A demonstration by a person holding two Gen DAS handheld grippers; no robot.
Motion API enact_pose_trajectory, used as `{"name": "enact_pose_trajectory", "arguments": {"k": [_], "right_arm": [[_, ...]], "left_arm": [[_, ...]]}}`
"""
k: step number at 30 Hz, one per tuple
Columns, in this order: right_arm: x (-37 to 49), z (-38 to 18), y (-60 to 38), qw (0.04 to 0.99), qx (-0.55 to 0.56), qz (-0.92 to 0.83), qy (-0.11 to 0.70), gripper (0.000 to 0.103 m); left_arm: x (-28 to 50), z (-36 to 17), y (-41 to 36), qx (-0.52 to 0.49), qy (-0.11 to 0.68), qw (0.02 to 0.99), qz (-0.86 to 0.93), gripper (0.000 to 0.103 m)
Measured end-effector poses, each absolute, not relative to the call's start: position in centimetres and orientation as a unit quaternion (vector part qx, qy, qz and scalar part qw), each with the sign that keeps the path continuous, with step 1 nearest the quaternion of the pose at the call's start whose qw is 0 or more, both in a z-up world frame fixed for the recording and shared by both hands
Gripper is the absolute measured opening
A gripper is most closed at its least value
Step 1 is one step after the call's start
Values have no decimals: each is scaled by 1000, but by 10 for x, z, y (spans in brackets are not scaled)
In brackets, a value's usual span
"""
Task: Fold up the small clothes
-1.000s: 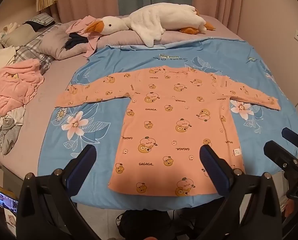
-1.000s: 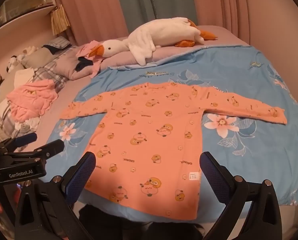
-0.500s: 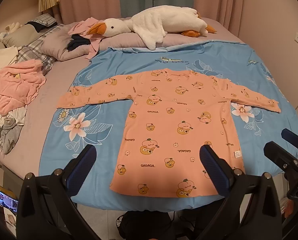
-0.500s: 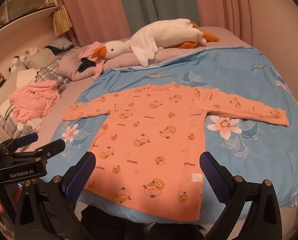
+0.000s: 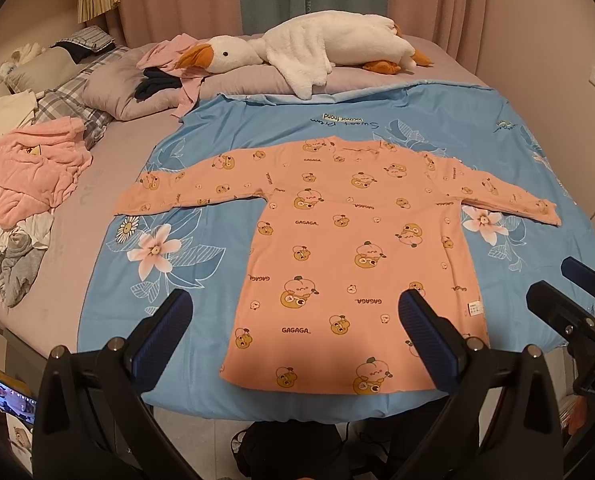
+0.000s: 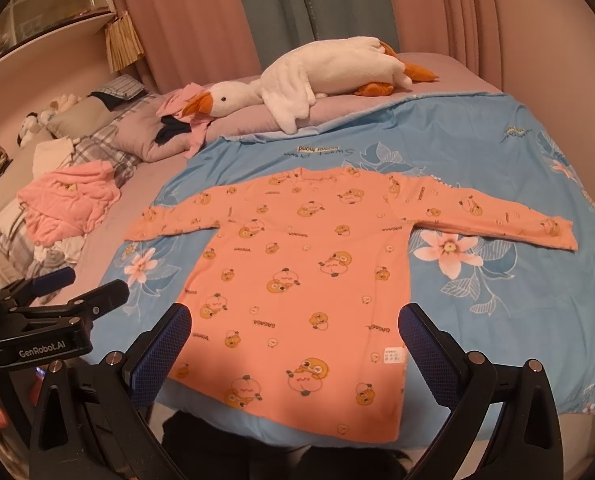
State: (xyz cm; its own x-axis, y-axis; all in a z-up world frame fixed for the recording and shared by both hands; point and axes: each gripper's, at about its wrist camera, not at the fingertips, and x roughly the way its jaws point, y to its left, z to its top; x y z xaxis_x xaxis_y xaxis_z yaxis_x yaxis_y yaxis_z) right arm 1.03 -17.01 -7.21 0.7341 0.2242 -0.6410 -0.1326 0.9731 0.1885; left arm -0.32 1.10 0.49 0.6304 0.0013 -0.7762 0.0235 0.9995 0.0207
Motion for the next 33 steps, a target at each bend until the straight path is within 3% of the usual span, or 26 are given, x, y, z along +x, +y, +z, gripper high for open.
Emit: {"name": "enact_pose_trajectory", "arguments": {"k": [33], "right_arm": [[10,-74,-165,927,69,104,353,102]], "left_arm": [[-6,3,10,12,429,903,-11,103]]}}
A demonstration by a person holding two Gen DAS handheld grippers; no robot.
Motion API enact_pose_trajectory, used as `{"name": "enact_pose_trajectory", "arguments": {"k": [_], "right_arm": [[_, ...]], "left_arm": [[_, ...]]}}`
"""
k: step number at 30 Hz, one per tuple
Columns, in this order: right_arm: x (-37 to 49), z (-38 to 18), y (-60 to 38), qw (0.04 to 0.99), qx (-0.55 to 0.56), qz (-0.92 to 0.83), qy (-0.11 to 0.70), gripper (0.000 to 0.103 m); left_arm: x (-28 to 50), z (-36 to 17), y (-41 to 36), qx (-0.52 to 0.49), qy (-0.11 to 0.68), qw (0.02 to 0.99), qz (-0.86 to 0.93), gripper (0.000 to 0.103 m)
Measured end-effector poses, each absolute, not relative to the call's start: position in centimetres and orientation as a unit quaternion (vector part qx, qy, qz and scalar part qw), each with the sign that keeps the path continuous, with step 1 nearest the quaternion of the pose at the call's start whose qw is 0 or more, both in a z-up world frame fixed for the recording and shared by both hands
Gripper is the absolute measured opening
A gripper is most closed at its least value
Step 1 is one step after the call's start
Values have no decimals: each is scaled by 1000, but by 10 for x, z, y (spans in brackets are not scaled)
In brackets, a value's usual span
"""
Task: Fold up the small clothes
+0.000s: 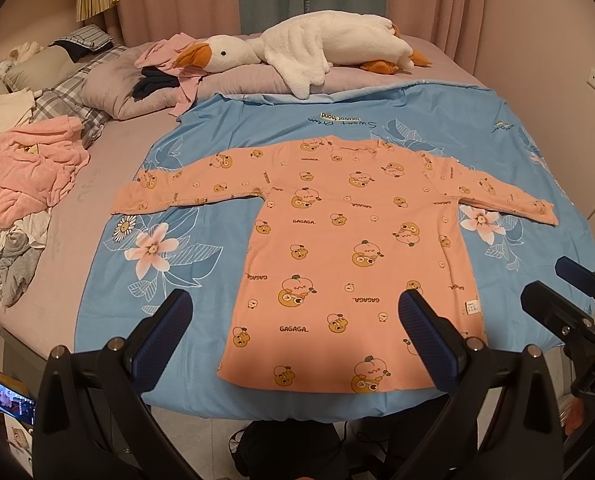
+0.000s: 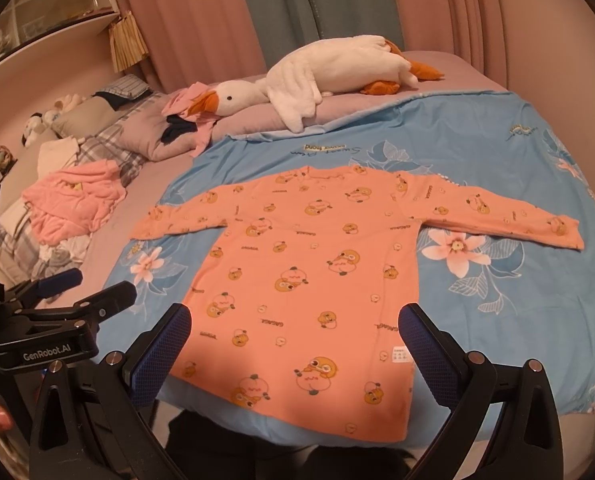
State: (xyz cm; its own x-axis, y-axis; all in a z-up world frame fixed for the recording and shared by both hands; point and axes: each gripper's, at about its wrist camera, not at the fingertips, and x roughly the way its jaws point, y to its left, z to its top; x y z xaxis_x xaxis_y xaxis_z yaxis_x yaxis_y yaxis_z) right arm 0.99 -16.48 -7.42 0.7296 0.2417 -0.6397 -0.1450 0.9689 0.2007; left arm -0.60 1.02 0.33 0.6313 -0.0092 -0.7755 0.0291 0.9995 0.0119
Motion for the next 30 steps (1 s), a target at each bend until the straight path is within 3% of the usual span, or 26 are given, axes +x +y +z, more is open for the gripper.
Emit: {"name": "enact_pose_trajectory", "arguments": {"k": [20,26,30], "right_arm": [[10,-75,-164,927,70,104,353,102],[21,-89,-178,931,130,138,312,102],[48,-133,-206,890,228,158,361,102]], "left_arm": [[-6,2,10,8,431,902,-13,103],[20,-26,30,-76,448,891,-11,103],[47,-62,50,-163,475,864,-36,103]]}}
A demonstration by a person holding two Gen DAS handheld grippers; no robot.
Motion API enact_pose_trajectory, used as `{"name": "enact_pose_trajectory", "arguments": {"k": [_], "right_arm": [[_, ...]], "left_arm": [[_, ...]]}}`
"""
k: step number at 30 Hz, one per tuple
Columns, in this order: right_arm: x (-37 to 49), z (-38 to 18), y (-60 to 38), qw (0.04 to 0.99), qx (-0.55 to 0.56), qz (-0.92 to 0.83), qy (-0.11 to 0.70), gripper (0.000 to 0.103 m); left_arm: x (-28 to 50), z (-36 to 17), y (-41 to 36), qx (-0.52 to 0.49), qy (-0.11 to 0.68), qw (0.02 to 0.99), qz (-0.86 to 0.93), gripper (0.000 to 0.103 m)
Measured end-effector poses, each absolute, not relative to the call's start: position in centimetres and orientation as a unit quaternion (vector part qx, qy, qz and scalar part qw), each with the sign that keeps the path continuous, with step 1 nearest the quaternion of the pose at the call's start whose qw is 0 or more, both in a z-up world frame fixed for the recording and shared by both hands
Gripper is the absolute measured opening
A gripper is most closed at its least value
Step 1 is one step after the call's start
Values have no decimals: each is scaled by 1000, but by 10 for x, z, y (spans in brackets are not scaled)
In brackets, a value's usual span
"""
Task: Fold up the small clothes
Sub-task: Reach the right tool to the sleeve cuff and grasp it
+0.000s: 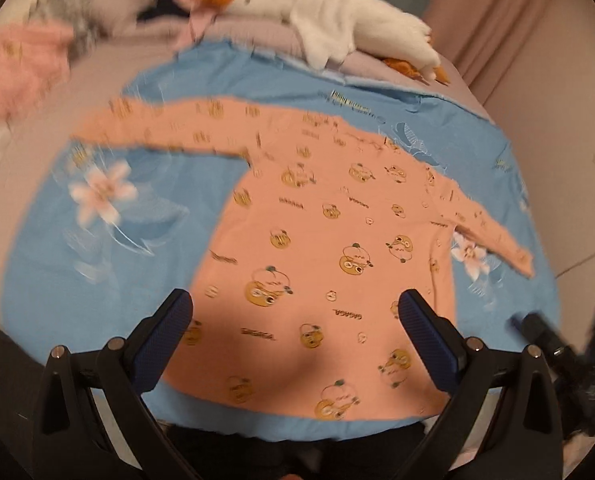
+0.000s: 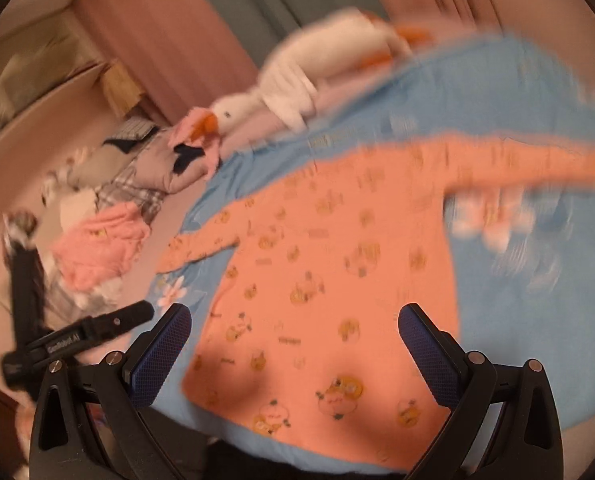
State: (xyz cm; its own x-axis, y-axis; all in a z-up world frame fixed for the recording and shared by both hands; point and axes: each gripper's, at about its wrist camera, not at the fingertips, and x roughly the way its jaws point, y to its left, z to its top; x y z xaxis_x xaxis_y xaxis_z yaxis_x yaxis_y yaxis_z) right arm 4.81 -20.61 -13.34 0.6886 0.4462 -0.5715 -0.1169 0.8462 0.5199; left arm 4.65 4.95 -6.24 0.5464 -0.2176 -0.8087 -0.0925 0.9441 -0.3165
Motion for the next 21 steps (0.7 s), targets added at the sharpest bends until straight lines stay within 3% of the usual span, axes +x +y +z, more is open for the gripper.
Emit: {"name": "enact_pose_trajectory", "arguments": {"k": [3,13,15,19,21], "right_arm": [[62,-164,-235,866,295,145,378,102],[78,-201,-408,859,394,-126,301,102],[81,-204,-433,854,403,-160,289,98],[101,-215,-467,834,424,-199,291,79],[112,-219,-475,834,421,-207,289,78]], "left_arm": [[65,-89,58,-202,496,843,-51,103],[113,-117,54,-235,501,827,-100,103],[122,-115,52,-226,496,833,-97,103],[142,-111,49,-224,483,842,-91,103],[151,-111,52,-235,479,842,-83,103]]}}
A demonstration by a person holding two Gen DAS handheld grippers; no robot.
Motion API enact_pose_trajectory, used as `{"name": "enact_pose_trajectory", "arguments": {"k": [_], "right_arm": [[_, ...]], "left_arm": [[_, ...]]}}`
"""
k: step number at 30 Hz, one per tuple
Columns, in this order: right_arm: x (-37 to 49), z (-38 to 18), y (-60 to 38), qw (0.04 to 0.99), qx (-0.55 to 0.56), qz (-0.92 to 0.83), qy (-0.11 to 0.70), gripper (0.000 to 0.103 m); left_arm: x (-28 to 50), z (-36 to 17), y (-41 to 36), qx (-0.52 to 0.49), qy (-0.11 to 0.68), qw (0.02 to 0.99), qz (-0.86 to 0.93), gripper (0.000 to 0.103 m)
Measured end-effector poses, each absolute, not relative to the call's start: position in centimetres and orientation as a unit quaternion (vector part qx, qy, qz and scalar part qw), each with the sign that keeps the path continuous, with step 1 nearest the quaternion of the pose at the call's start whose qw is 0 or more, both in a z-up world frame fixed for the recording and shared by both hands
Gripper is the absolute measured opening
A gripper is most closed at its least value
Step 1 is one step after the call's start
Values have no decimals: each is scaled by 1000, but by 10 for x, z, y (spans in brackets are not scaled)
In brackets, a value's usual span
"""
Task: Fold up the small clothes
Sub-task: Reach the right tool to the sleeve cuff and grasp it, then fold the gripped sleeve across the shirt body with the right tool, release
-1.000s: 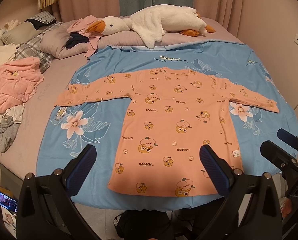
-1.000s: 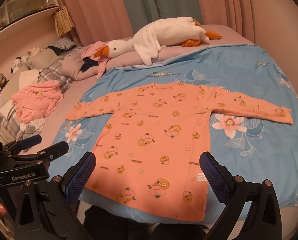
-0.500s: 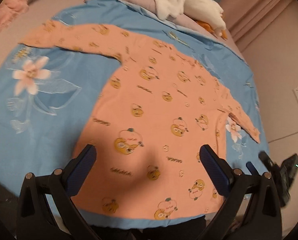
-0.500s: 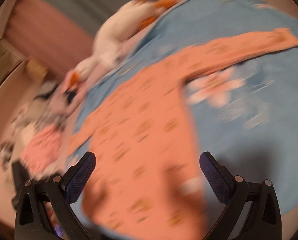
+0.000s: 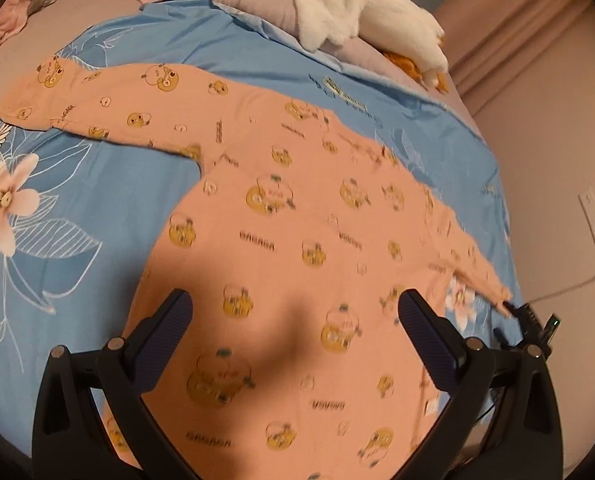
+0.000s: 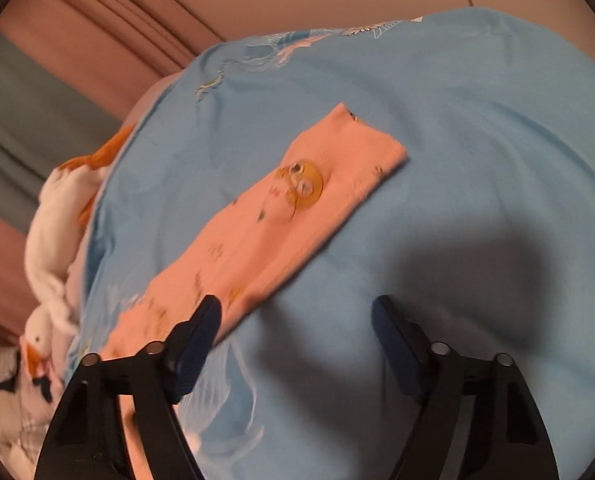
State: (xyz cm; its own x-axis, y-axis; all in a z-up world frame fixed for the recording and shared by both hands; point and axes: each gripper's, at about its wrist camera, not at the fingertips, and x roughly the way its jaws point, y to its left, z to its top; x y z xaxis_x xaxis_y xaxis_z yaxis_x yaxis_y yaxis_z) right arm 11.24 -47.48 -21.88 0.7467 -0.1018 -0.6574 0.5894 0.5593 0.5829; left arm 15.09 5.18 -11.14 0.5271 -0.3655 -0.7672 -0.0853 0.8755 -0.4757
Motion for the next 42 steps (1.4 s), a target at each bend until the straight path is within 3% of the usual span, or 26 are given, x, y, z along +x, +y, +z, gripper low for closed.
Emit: {"name": "enact_pose_trajectory", "arguments": {"k": [11,16,18,20,21,23,26,30,37,42], "right_arm": [[116,-223,-489,844,437,-212,226,75],[125,-221,-504,819,491,-191,227,71],[137,-224,-507,808,504,-194,236,57],[132,-230,-515,794,528,-192,232,34],[131,-233,-519,788,539,-192,228,29],[126,-239,-522,784,545,-192,227,5],[122,-232,-515,798,531,-190,211,5],[128,-173,-476,874,420,-164,181,5],[158,-75,-342,962,196,-65,178,5],[183,-62,-234,978,50,-13,201,5]], "left_arm": [[169,-97,73,-233,460,855,-52,103],[167,-55,87,-228,412,880,-54,103],[164,-29,98,-226,378,897,-43,103],[159,-6,111,-227,347,910,-27,103],[156,1,117,-228,335,914,-17,103],[153,3,125,-235,326,916,-10,103],[157,-8,129,-232,348,908,-7,103],[163,-21,132,-249,362,898,-26,103],[176,-55,123,-278,415,865,-50,102],[180,-76,130,-294,432,850,-62,102]]}}
